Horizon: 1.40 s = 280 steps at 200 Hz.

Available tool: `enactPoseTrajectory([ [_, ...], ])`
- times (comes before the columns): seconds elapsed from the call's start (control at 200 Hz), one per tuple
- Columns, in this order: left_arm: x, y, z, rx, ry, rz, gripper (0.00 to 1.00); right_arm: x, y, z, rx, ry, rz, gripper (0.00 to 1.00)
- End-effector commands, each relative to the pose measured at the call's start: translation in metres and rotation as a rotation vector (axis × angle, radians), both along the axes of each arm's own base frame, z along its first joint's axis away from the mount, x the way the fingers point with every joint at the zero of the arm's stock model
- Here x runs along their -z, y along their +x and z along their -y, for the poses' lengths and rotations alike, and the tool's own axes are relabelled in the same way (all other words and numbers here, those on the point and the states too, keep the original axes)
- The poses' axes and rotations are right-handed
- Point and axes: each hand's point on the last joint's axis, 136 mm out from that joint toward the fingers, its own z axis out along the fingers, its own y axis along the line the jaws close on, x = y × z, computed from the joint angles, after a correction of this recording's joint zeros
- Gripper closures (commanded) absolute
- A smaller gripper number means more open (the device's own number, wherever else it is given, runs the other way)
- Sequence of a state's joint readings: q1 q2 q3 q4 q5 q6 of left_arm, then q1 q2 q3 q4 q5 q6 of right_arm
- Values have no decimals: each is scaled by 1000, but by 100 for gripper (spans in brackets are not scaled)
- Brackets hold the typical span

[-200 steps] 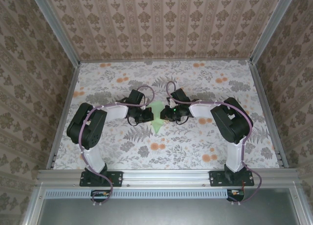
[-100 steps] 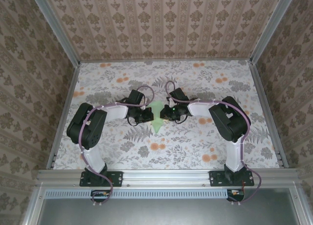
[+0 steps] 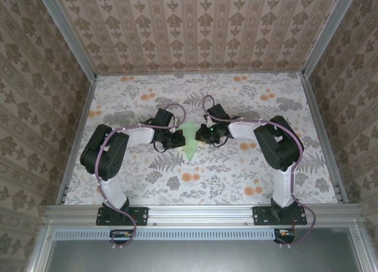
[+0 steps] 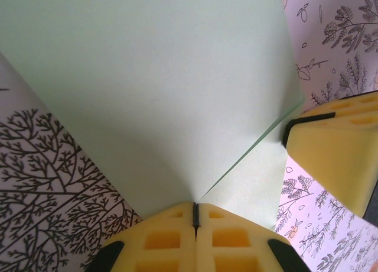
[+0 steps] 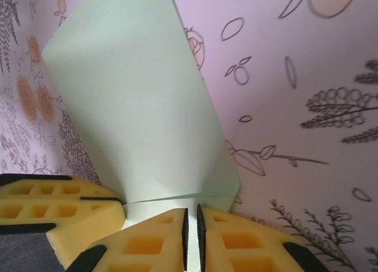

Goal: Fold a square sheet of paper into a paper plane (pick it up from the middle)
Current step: Third fold the triangle at the center of the table.

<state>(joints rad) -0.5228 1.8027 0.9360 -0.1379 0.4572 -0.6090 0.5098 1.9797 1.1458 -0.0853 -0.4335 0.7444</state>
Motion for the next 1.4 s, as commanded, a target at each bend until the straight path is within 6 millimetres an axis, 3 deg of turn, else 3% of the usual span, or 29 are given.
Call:
enactPoseTrajectory([
  [0.0, 30, -15, -19, -25, 86, -81, 100, 3, 8, 0, 29, 0, -17, 83],
  [0.205, 30, -15, -20, -23, 85, -79, 100, 13, 16, 18, 110, -77, -37, 84],
  [0.365, 31, -16, -21, -25, 86, -82, 100, -20, 21, 10, 99, -2, 28, 84],
  [0.48, 31, -16, -21, -30, 85, -83, 100, -39, 2, -5, 37, 53, 49, 85],
  [0.62, 32, -15, -21, -33, 80, -79, 100, -43, -33, -21, -34, 96, 19, 86],
  [0.9, 33, -15, -22, -42, 76, -77, 100, -25, -81, -46, -142, 79, -52, 87],
  [1.09, 33, -15, -23, -48, 76, -77, 100, -11, -92, -55, -170, 72, -87, 87],
  [1.395, 32, -16, -23, -49, 74, -76, 100, 5, -99, -49, -177, 35, -119, 88],
])
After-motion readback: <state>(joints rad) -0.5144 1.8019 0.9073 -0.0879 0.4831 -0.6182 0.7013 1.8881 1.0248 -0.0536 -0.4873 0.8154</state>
